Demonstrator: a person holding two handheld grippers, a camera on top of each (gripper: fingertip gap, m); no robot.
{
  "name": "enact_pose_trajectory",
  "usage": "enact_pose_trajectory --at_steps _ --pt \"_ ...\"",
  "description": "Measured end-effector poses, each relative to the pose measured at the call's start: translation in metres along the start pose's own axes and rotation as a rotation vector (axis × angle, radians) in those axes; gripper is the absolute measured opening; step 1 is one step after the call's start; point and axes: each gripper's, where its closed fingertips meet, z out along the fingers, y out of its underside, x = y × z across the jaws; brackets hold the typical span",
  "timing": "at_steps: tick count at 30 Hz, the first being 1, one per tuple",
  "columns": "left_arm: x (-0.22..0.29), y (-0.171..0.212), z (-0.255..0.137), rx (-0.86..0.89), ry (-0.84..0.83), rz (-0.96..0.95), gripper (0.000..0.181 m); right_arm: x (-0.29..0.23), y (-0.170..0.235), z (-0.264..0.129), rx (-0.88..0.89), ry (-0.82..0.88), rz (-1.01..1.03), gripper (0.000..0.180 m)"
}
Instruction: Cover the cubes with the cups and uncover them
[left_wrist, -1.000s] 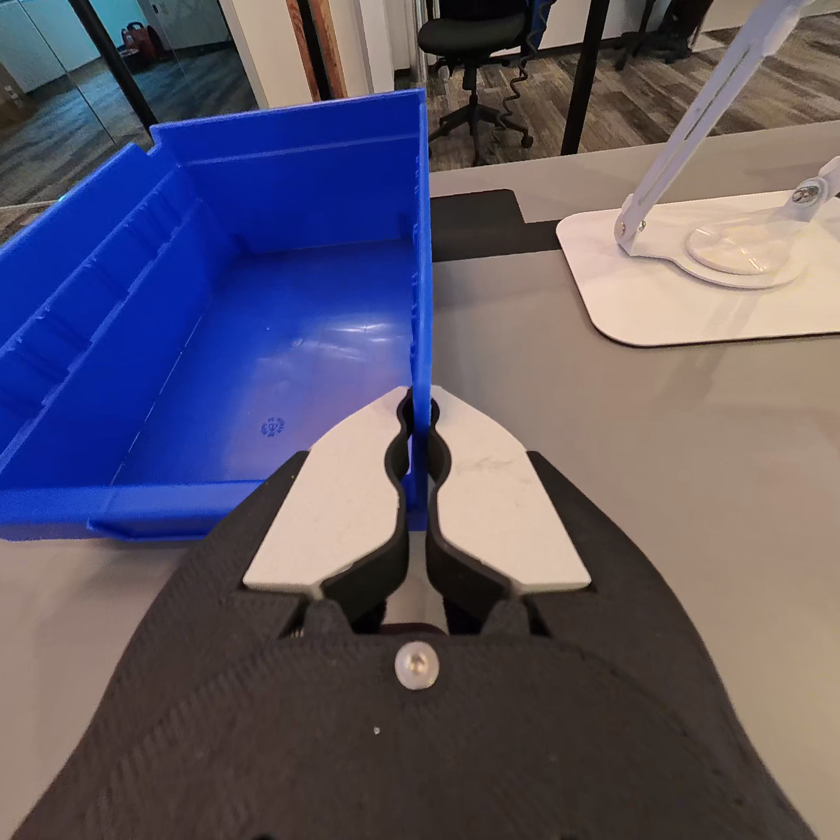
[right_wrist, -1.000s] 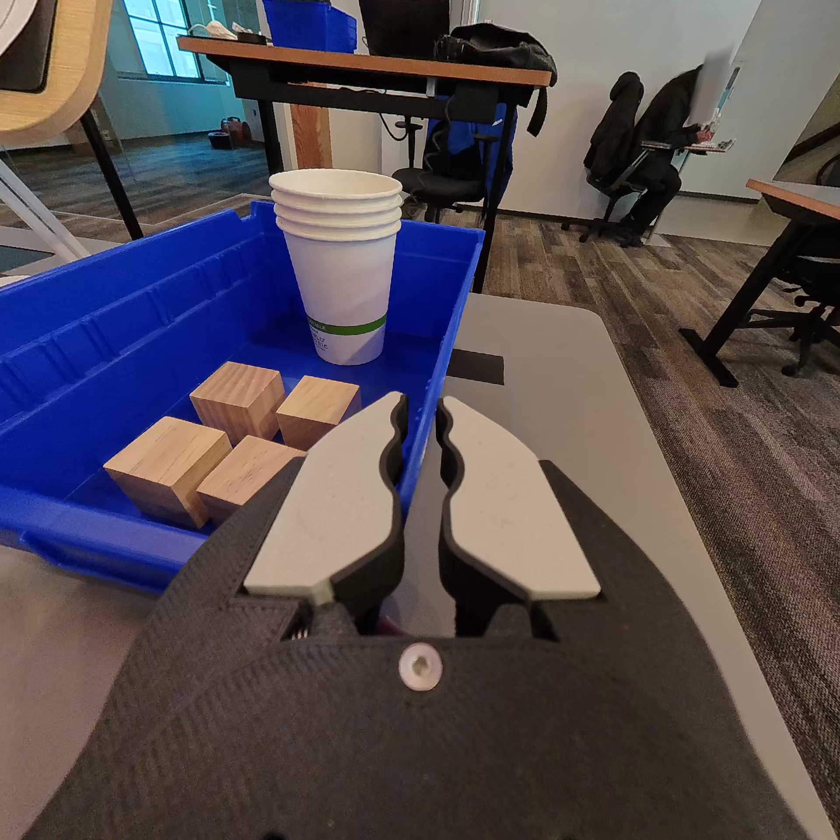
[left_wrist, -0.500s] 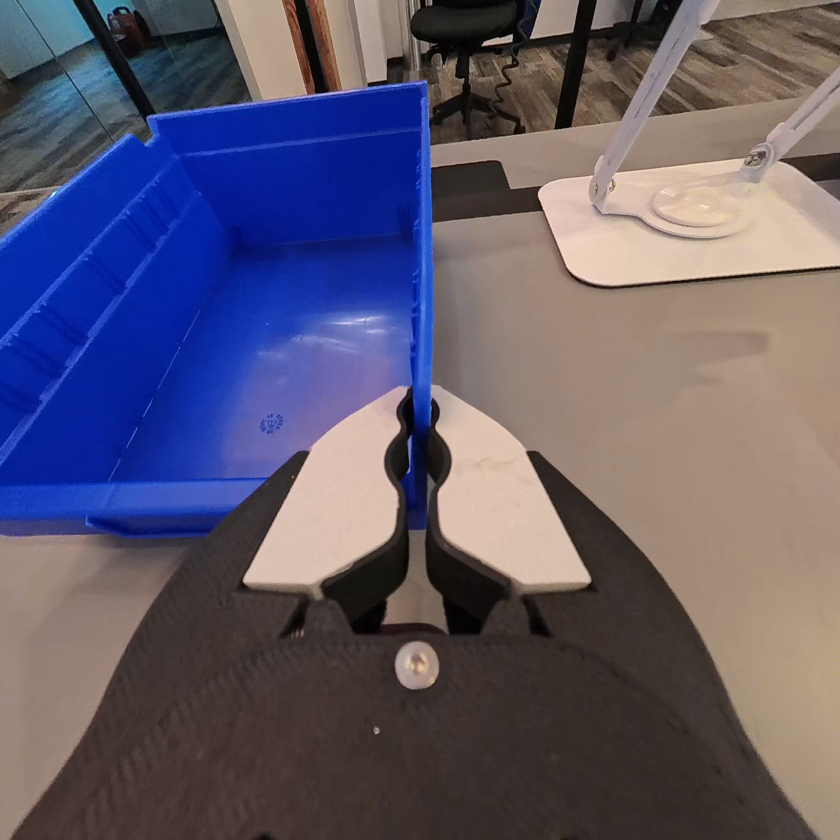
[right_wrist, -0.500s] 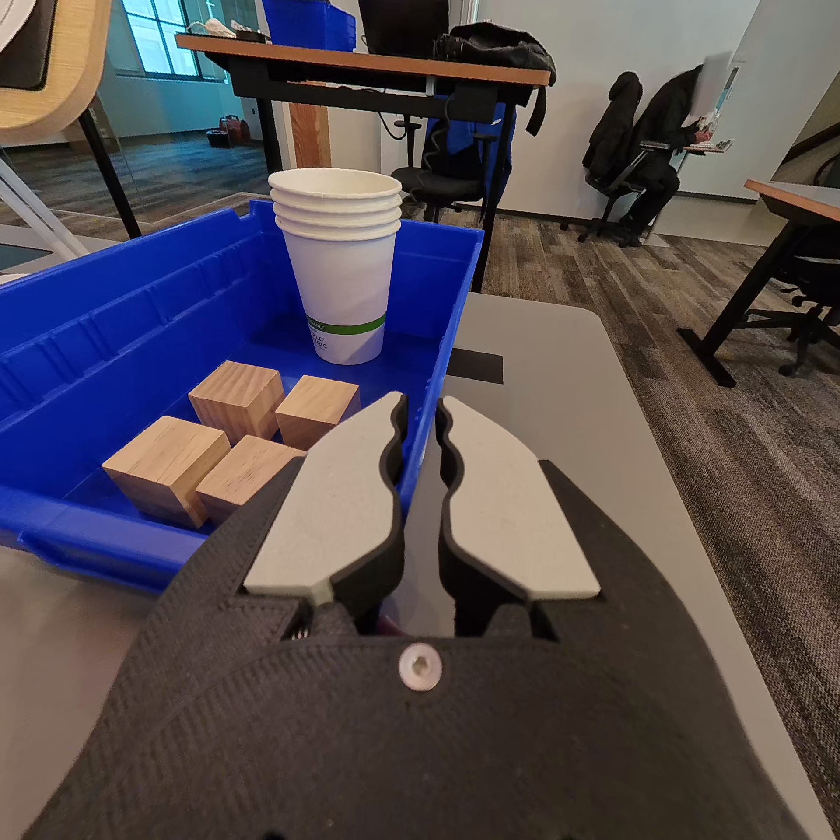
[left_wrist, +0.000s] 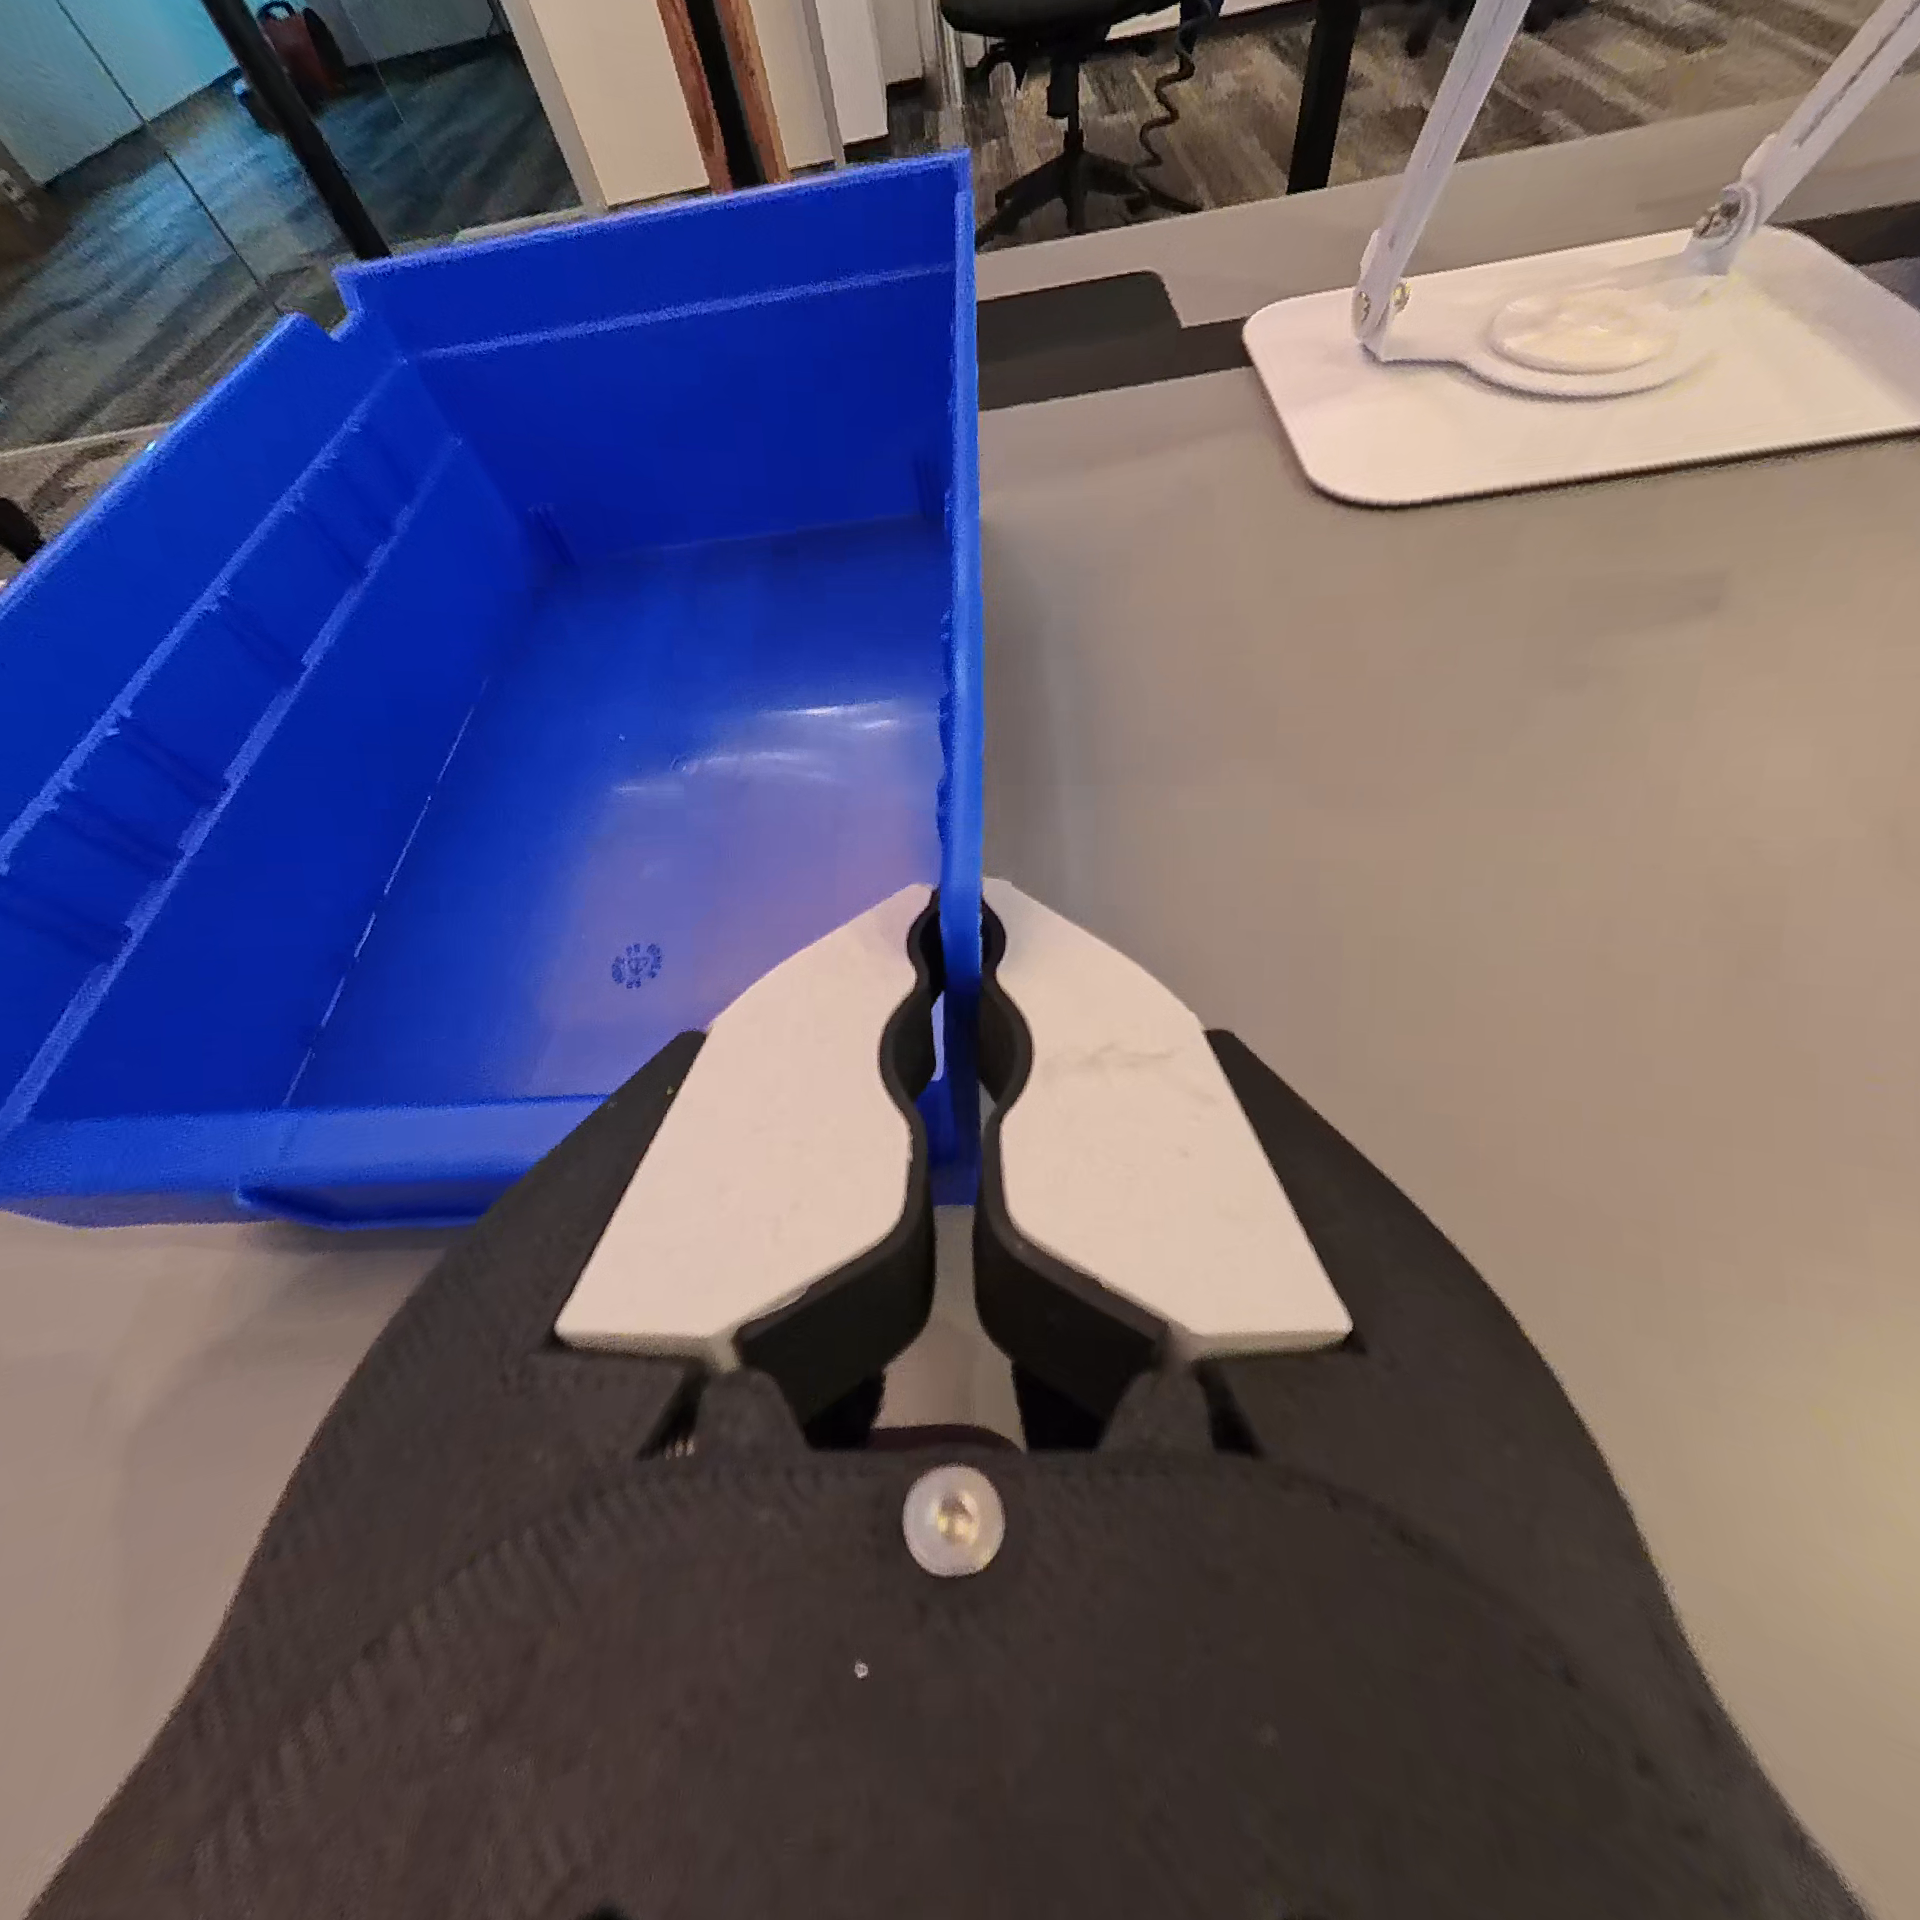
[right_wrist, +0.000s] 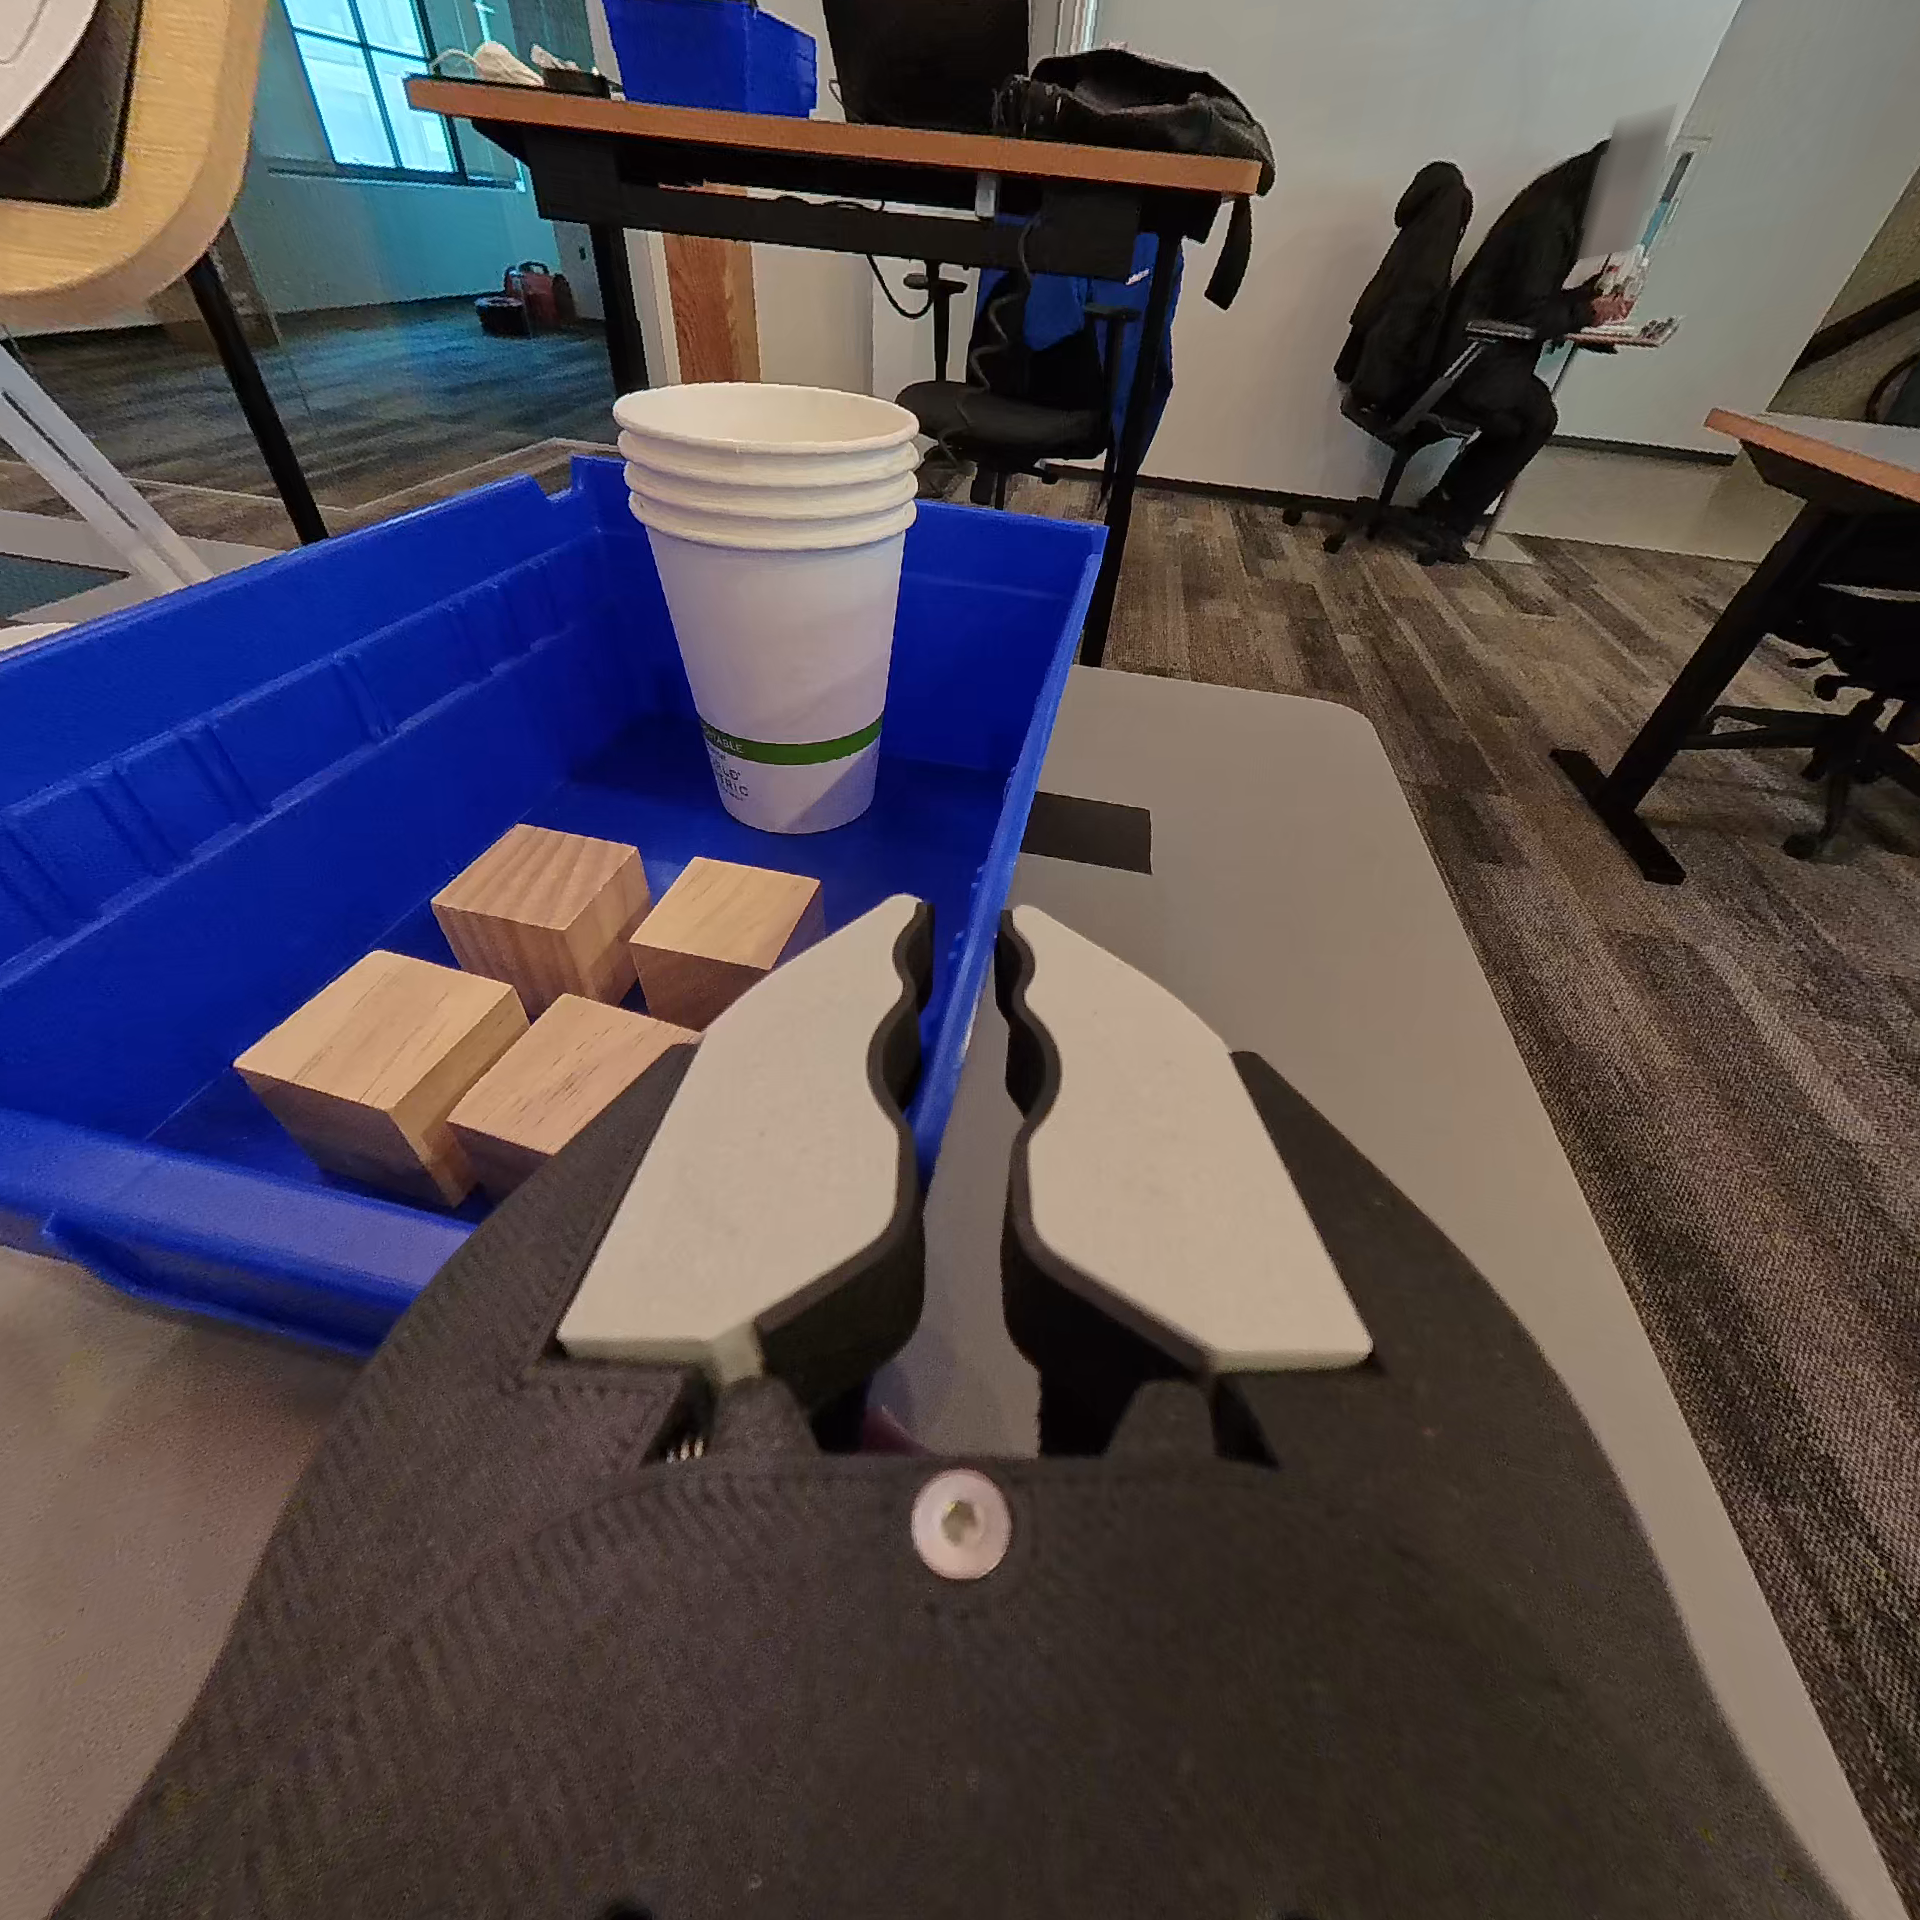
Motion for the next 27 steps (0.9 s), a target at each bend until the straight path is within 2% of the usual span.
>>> enact_pose_trajectory --at_steps 13,27 --pt "-0.053 0.04 -0.067 -0.048 -0.101 -0.026 0.003 -0.001 0.0 -0.003 -0.003 0.008 -0.004 0.01" --pt "-0.1 0.056 -0.087 -0.049 -0.192 -0.031 0.003 -0.002 0.001 -0.006 -0.005 0.004 -0.005 0.011"
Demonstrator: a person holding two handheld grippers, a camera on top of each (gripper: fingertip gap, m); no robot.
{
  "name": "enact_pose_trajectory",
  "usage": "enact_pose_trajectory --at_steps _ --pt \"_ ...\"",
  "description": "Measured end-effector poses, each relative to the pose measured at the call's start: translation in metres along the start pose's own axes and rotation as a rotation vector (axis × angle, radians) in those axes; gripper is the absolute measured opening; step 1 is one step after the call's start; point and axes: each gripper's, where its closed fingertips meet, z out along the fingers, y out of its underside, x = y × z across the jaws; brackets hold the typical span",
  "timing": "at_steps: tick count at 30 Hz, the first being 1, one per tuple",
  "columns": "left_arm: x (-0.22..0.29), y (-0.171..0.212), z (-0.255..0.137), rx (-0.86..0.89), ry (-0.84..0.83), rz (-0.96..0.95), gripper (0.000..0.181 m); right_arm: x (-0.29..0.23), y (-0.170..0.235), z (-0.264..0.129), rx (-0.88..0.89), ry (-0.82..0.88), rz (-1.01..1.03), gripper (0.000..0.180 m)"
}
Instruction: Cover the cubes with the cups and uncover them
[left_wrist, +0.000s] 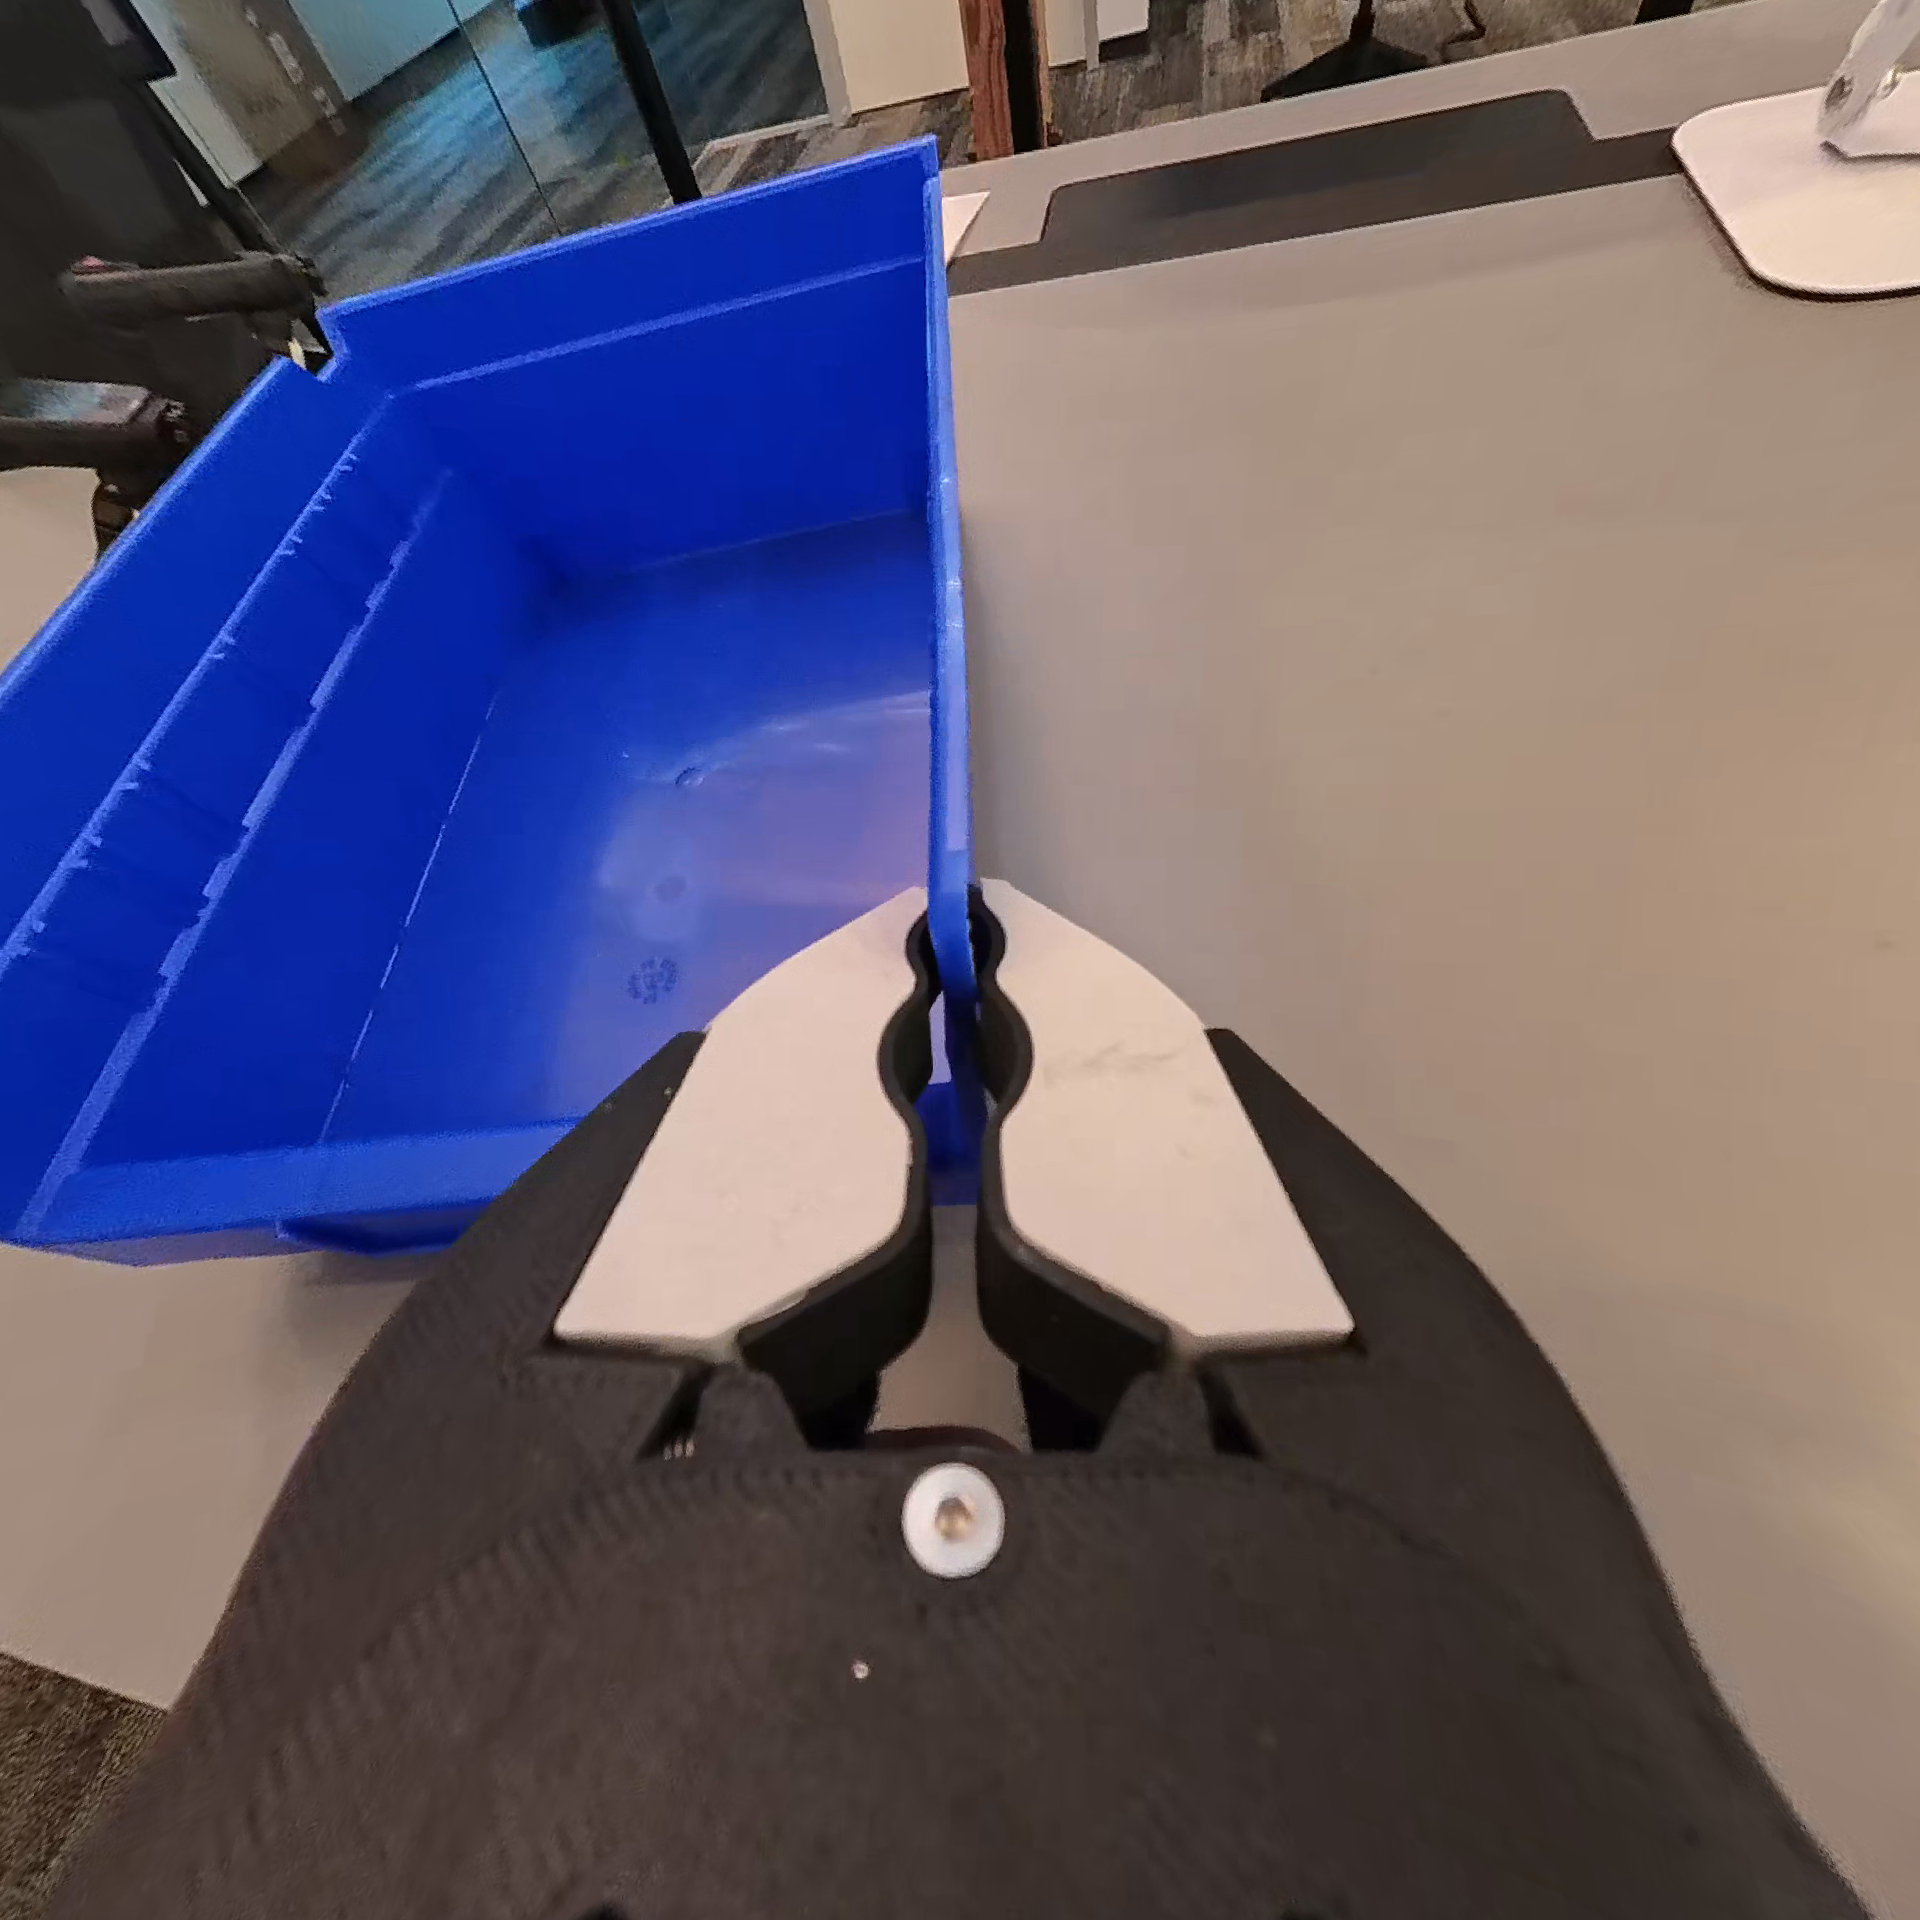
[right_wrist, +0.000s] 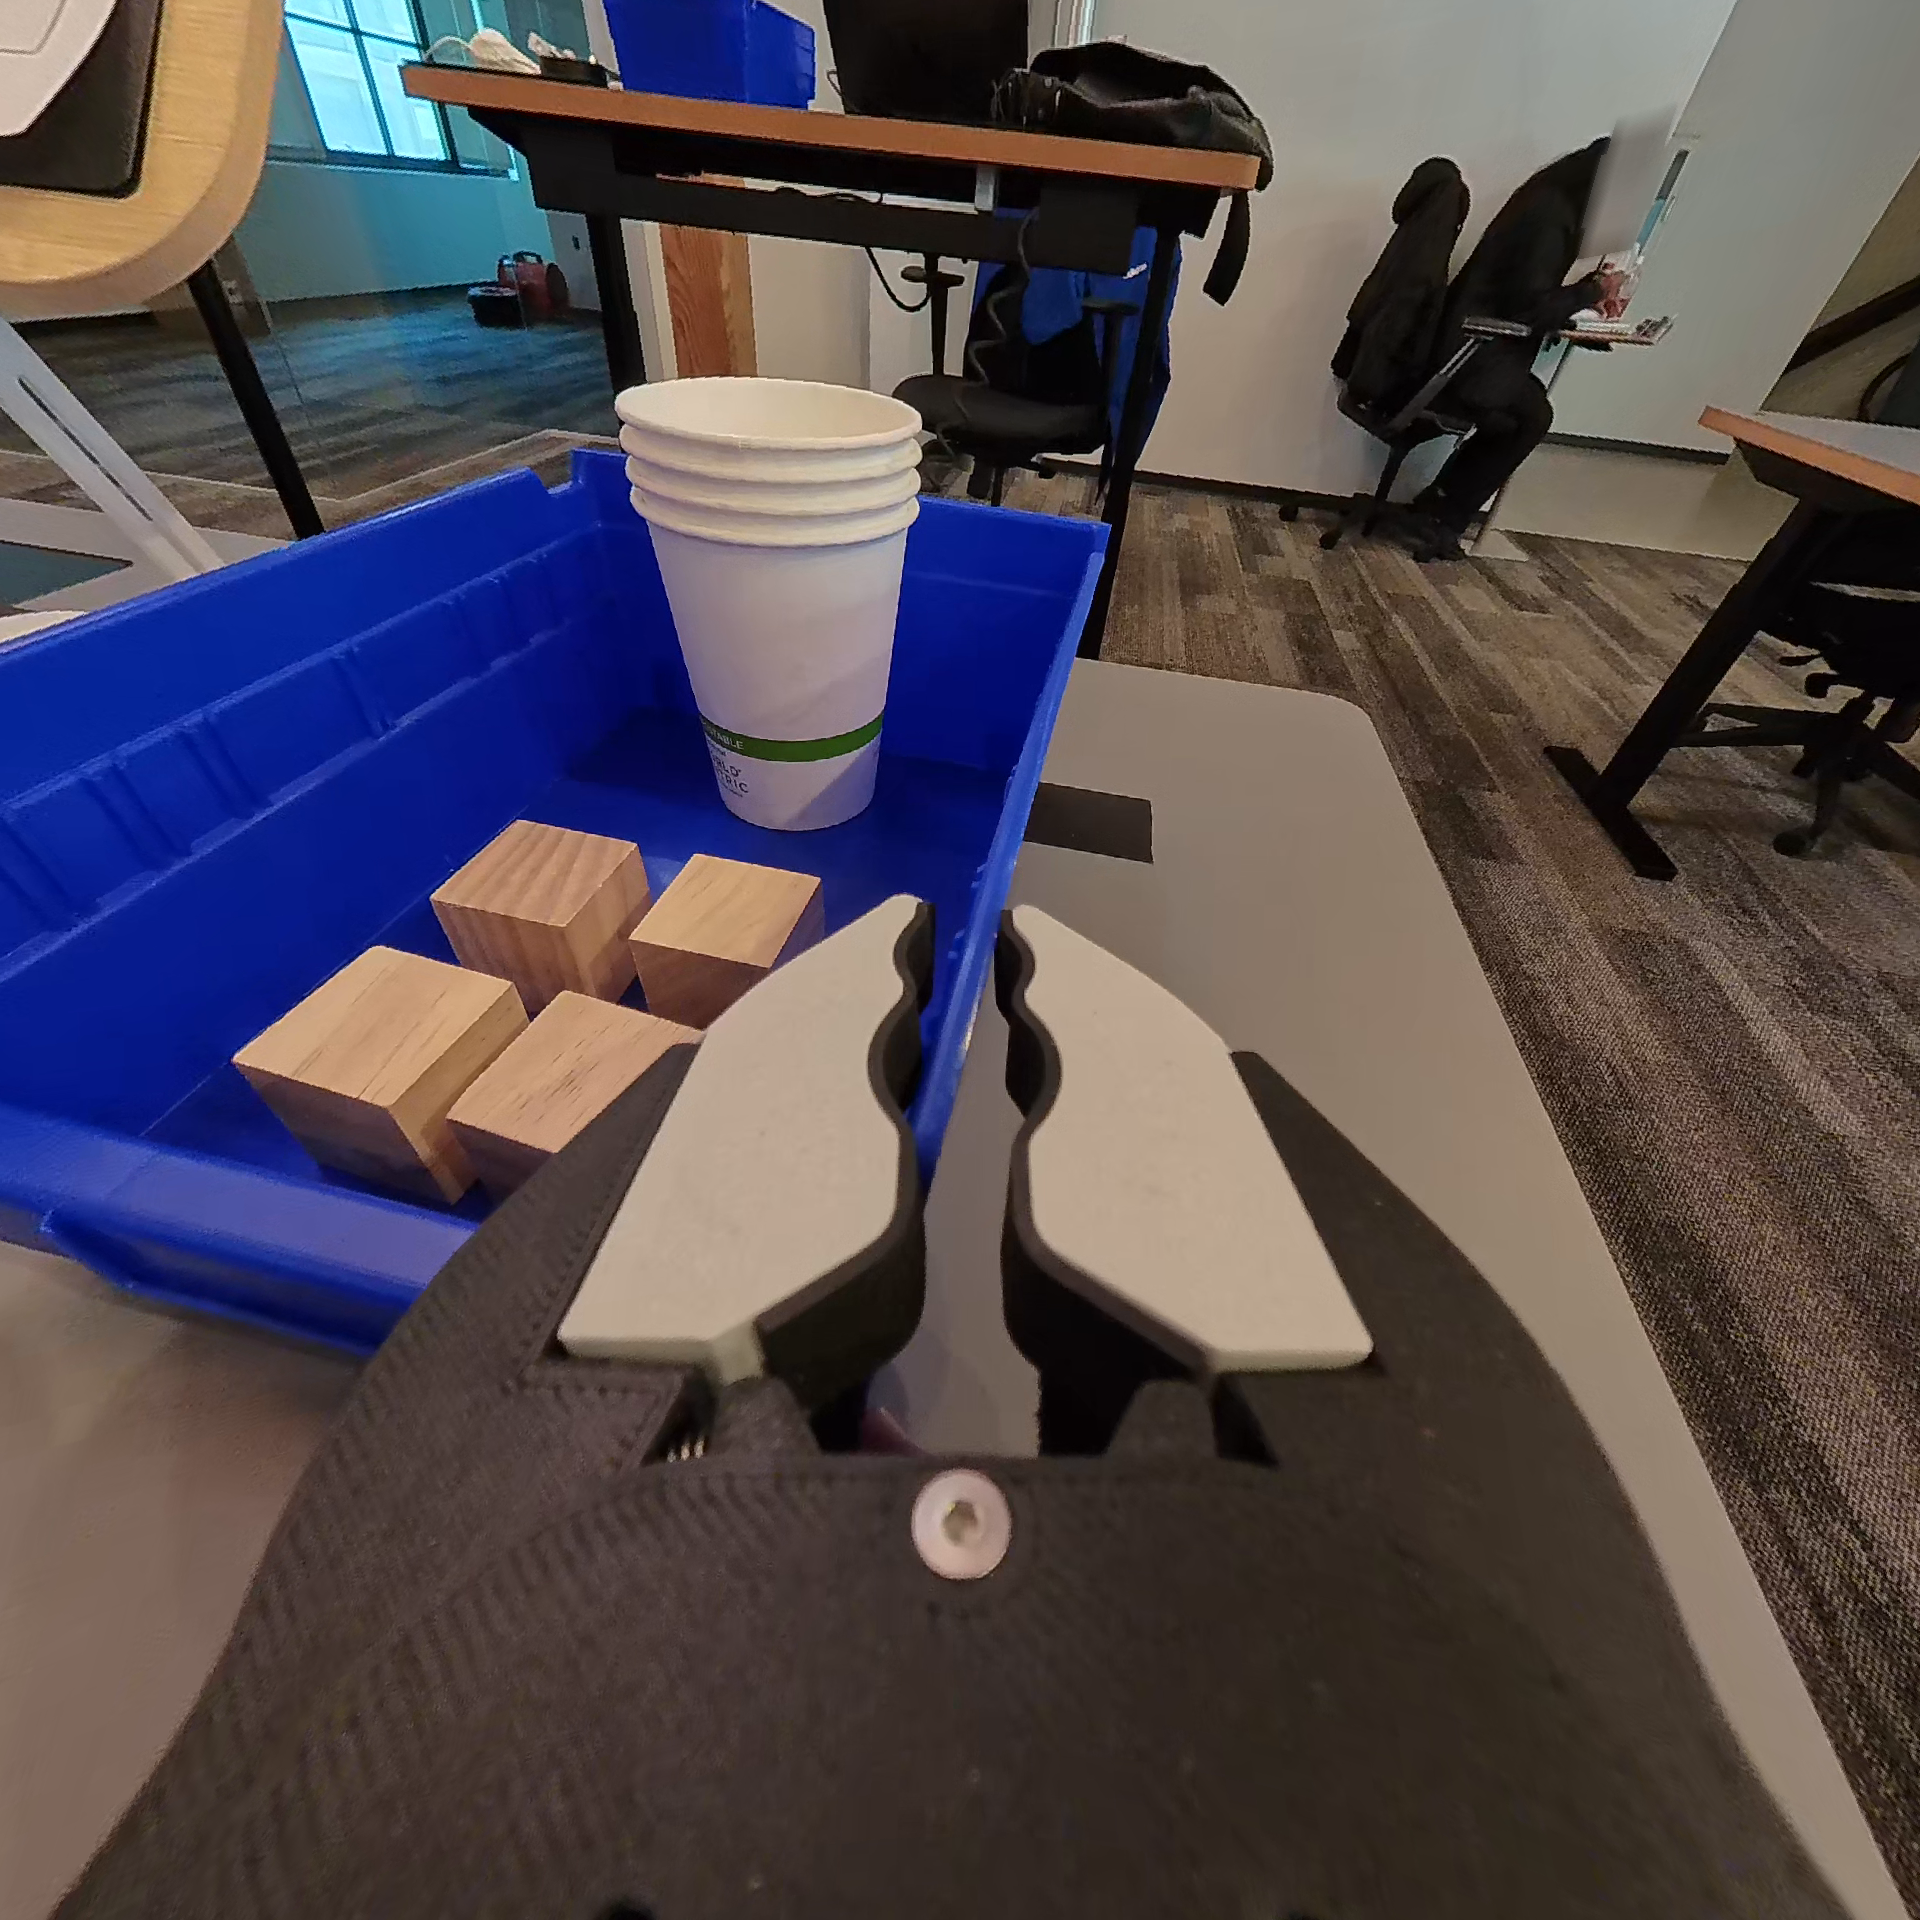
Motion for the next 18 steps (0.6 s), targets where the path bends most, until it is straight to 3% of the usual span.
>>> enact_pose_trajectory --at_steps 2,4,5,7,10,13,18 --pt "-0.002 -0.001 -0.002 0.022 -0.019 0.017 0.009 0.0 0.0 0.0 0.0 -0.001 0.0 0.011" --pt "-0.014 -0.008 -0.012 0.073 -0.107 0.034 0.043 0.0 0.0 0.0 0.001 0.0 0.0 0.011" --pt "-0.019 -0.015 -0.021 0.117 -0.137 0.037 0.052 0.0 0.0 0.0 0.001 0.0 -0.001 0.011" --pt "-0.024 -0.032 -0.042 0.188 -0.188 0.046 0.063 0.0 0.0 0.0 0.001 0.001 -0.002 0.01" --pt "-0.004 -0.071 -0.075 0.297 -0.211 0.123 0.066 0.0 0.0 0.0 0.002 0.002 -0.002 0.011" --pt "0.054 -0.115 -0.088 0.401 -0.118 0.187 0.061 0.0 0.0 0.0 0.0 0.002 -0.001 0.01" --pt "0.227 -0.15 -0.047 0.414 0.348 0.138 0.059 -0.003 0.0 -0.002 -0.003 0.005 -0.008 0.01"
